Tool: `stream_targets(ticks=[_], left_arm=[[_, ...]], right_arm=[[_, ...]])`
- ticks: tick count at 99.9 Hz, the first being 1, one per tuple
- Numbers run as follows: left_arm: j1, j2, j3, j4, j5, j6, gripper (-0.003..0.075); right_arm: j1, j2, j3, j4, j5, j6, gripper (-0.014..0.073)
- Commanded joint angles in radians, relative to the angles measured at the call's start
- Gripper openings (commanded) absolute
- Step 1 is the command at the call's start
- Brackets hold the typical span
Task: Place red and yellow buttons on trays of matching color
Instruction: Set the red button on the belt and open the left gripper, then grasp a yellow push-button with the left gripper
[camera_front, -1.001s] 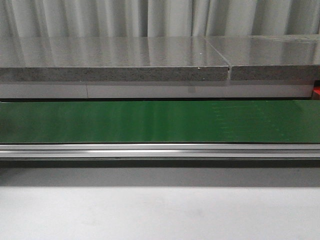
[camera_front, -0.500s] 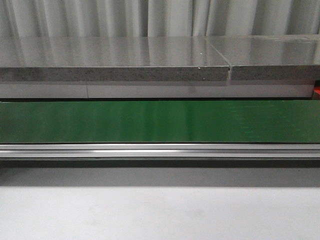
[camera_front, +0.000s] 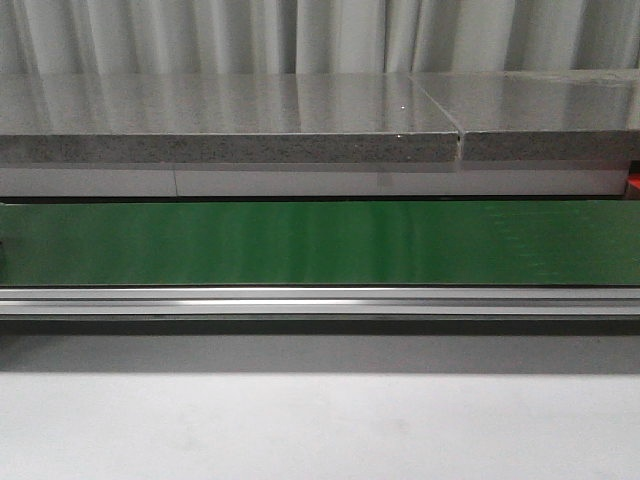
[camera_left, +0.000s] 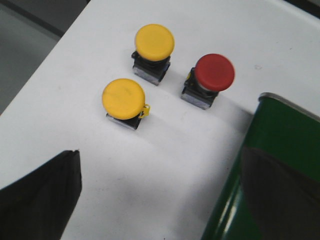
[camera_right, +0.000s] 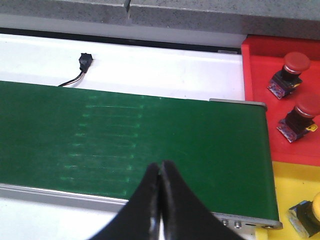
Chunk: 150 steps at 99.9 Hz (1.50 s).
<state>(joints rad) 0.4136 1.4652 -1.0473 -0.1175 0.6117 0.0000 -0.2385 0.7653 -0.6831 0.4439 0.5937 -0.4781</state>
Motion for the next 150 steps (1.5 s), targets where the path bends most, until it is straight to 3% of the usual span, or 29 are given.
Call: stream_targets(ticks=[1, 79, 124, 138, 150], left_arm=[[0.007, 0.015, -0.024, -0.008, -0.070, -0.015, 0.0631], [0.071, 0.276, -0.091, 0.002, -0.256, -0.017, 0.0631], [0.071, 0.381, -0.167, -0.003, -0.258, -0.017, 0.0624], [0.071, 0.391, -0.167, -0.003, -0.258, -0.017, 0.0549], [0.071, 0.391, -0.167, -0.006, -0.258, -0.017, 0.0377]], right_arm=[[0.001, -0.007, -0.025, 0.018, -0.053, -0.006, -0.0068], [0.001, -0.007, -0.025, 0.018, -0.053, -0.006, -0.0068], [0.001, -0.007, -0.025, 0.018, -0.053, -0.006, -0.0068], [0.001, -0.007, -0.025, 0.018, -0.053, -0.006, -0.0068], [0.001, -0.007, -0.025, 0.018, -0.053, -0.006, -0.0068]])
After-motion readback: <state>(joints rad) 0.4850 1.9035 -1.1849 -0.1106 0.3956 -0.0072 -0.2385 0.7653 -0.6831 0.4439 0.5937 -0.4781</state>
